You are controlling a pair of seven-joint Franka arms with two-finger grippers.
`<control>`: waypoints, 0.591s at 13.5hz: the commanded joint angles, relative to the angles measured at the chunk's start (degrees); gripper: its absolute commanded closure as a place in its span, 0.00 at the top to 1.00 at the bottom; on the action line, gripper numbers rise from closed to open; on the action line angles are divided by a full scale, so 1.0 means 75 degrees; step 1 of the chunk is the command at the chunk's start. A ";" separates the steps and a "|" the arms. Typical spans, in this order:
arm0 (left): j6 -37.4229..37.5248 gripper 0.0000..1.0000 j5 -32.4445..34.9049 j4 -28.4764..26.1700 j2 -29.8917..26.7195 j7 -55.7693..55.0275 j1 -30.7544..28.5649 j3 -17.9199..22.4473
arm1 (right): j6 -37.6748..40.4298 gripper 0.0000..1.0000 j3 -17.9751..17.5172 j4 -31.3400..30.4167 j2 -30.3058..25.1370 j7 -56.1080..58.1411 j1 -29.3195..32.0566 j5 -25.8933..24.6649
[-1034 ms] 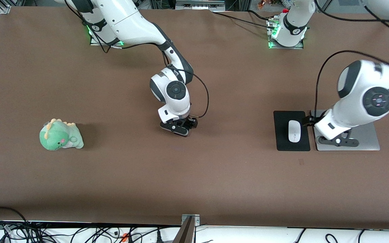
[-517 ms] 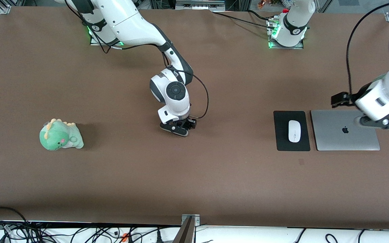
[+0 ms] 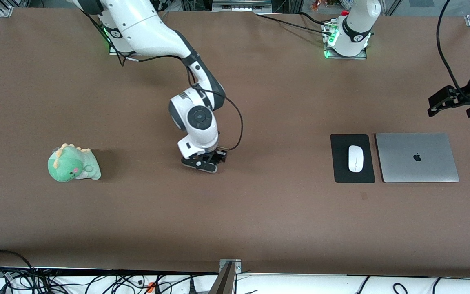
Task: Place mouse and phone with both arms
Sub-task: 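Carry the black phone with the right gripper beside the green plush toy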
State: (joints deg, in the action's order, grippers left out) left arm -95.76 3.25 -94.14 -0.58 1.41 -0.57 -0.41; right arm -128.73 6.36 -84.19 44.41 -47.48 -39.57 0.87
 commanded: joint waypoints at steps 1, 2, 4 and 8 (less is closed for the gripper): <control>-0.0298 1.00 -0.0140 -0.0574 -0.0415 0.0128 0.0217 0.0184 | 0.1083 0.61 -0.0110 -0.0130 -0.0834 0.1322 0.0587 0.0233; -0.0205 1.00 -0.0140 -0.0527 -0.0392 0.0116 0.0229 0.0172 | 0.1330 0.61 -0.0098 -0.0142 -0.0998 0.1930 0.0751 0.0421; -0.0005 1.00 -0.0116 -0.0480 -0.0391 0.0116 0.0241 0.0137 | 0.1811 0.61 -0.0087 -0.0223 -0.1222 0.2940 0.1184 0.0516; 0.0065 1.00 -0.0116 -0.0433 -0.0391 0.0058 0.0241 0.0125 | 0.1685 0.61 -0.0040 -0.0901 -0.1491 0.4697 0.2051 0.0528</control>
State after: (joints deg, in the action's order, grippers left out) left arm -96.06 3.25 -96.91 -2.38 1.40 0.62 -0.08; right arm -115.18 6.77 -86.45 35.71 -18.37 -27.44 3.77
